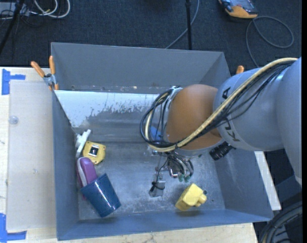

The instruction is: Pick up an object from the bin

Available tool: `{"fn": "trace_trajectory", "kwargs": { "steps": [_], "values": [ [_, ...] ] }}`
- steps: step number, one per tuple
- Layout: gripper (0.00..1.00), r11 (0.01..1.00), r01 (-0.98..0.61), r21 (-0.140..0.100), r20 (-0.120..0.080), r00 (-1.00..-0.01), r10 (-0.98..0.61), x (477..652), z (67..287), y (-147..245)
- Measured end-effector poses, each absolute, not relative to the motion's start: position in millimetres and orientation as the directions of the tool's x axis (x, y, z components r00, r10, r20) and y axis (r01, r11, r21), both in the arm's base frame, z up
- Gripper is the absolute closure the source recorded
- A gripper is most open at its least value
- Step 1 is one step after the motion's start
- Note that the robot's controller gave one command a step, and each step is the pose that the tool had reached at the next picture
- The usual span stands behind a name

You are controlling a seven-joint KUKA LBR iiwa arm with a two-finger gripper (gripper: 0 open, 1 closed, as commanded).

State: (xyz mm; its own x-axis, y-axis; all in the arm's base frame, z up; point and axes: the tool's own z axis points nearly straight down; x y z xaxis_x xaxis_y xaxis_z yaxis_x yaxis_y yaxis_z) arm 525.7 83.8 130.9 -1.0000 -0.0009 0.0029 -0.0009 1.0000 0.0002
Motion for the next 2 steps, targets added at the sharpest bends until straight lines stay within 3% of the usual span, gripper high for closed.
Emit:
{"fn": "trace_trajectory", "kwargs": {
  "steps": [1,2],
  "values": [
    [0.00,0.998,-0.064,0.002,0.001,-0.998,-0.064,527.1,121.9,75.3],
    [0.00,0.985,-0.170,0.001,0.003,-0.985,-0.170,491.8,76.5,22.2]
  ]
}}
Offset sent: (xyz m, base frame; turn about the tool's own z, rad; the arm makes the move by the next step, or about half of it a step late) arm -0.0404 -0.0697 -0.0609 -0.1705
